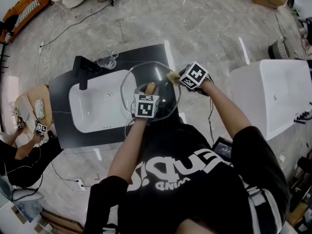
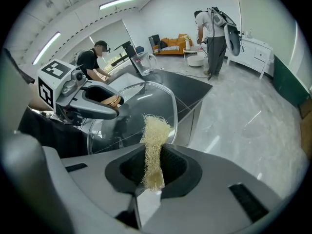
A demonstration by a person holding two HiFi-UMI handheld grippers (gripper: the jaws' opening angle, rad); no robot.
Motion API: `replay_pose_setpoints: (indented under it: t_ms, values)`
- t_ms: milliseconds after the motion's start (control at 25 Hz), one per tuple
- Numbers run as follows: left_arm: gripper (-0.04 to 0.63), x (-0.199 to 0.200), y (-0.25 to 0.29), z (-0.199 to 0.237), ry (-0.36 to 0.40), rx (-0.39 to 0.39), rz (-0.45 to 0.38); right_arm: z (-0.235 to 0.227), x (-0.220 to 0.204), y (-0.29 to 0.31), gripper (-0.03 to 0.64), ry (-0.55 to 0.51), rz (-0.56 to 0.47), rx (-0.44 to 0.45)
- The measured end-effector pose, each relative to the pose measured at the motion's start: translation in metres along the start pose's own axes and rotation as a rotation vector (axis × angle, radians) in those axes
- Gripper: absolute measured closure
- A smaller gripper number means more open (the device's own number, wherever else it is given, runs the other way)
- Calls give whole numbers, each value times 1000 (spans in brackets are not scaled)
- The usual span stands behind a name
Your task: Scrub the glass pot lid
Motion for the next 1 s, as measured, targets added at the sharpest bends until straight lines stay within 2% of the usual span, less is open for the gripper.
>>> replay_pose_setpoints:
  t_ms: [760, 1000]
  values:
    - [416, 1, -2, -4, -18, 21, -15, 80, -49, 9, 569, 27, -7, 26]
    - [416, 1, -3, -4, -27, 27, -11, 113, -47, 23, 569, -15, 30, 24]
Point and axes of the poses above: the fingertips, and each gripper's own axes: y forward along the fingers, z to its left, x out of its top, the point moved 5 cm from there along -y, backward along the fingers, and after that the axes turned 6 degrees about x, right-handed, at the moved point
